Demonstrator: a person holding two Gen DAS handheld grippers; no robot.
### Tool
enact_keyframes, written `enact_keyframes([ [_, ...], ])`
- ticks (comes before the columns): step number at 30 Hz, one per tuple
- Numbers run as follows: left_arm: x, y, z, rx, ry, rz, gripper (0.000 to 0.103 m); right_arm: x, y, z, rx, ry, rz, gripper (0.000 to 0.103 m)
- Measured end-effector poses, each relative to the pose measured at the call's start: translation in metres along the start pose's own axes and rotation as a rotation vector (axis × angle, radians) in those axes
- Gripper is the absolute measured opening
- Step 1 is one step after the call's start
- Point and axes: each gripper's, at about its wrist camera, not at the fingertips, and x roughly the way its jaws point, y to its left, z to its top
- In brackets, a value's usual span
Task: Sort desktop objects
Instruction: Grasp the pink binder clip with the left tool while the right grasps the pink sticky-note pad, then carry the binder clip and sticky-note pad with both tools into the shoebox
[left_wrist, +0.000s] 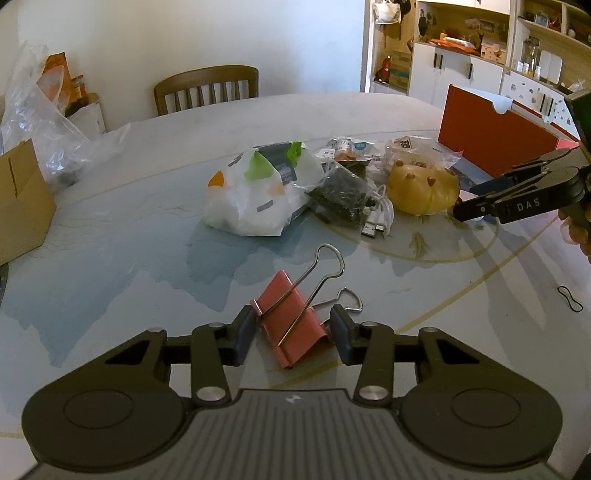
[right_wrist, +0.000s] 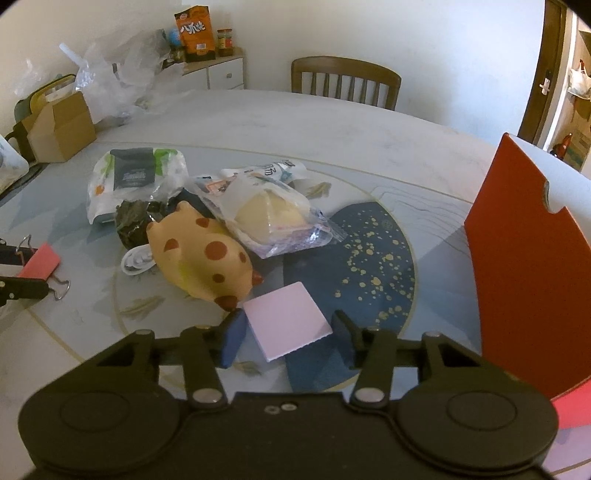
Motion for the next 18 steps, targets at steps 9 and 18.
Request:
enact_keyframes([
  [9, 0.002, -0.011, 0.003, 0.009, -0.01, -0.024, 0.036, -0.013, -0.003, -0.011, 0.054, 0.022, -0.054, 0.05],
  [18, 0.005, -0.029, 0.008, 0.025, -0.009, -0.066, 0.033, -0.036, -0.007, -0.021, 0.125, 0.022, -0.075, 0.05],
])
